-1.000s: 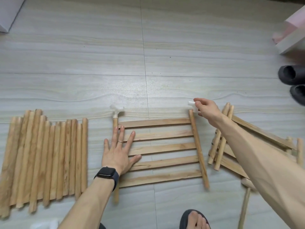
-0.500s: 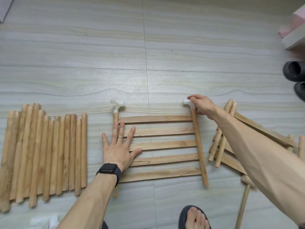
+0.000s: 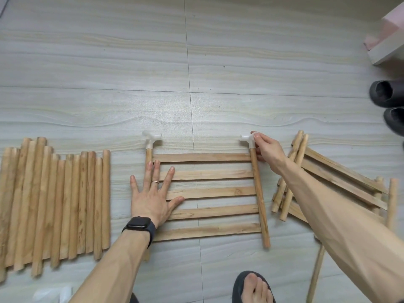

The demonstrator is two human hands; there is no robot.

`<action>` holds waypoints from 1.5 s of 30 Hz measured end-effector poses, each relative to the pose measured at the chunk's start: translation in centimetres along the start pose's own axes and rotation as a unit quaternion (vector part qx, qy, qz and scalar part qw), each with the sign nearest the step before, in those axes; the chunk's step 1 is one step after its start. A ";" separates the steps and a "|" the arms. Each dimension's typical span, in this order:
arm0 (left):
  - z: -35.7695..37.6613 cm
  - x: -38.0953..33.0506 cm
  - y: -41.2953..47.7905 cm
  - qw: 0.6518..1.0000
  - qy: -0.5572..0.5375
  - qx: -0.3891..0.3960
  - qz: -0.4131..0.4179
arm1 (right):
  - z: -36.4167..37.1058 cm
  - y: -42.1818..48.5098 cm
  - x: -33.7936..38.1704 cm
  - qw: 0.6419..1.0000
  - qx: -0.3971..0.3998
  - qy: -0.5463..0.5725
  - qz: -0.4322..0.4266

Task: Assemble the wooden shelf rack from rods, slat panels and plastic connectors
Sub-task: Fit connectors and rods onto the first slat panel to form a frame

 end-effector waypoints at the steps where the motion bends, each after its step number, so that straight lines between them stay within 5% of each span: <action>1: 0.0 0.0 0.0 1.000 0.001 0.002 0.001 | 0.1 -0.1 -0.2 1.000 -0.007 0.009 -0.009; 12: -0.1 0.1 -0.2 1.000 0.005 -0.003 -0.003 | 0.8 -1.3 0.1 0.998 -0.045 0.023 -0.031; 15: -0.2 0.0 -0.1 1.000 -0.005 -0.002 0.002 | 0.9 -2.8 0.1 0.987 -0.146 -0.059 -0.017; 17: -0.2 0.0 -0.1 1.000 -0.009 -0.003 0.004 | 2.2 -5.6 1.2 0.958 -0.223 -0.163 -0.079; 21: -0.3 -0.2 -0.2 1.000 -0.012 -0.005 0.009 | 10.9 -9.0 4.8 0.920 -0.068 -0.262 -0.282; 25: -0.3 -0.4 0.0 1.000 -0.022 -0.005 0.010 | 20.3 -8.1 6.1 0.937 0.170 -0.244 -0.185; 27: -0.2 -0.3 0.2 1.000 -0.026 -0.007 0.009 | 23.6 -7.3 6.7 0.930 0.215 -0.251 -0.159; 33: 0.2 -0.3 0.3 0.999 -0.028 -0.021 0.011 | 25.8 -4.2 5.6 0.966 0.198 -0.150 -0.074; 45: 0.3 -0.4 0.3 0.999 -0.024 -0.032 0.016 | 25.8 -3.2 5.0 0.974 0.169 -0.114 -0.102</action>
Point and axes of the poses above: each hand's wrist, its own y-axis towards the middle knuckle, its own z-axis out of the palm, x = y × z, the point moved 7 cm from there along y, towards the middle knuckle, and after that the axes turned 9 degrees about y, right-handed, at the moved point
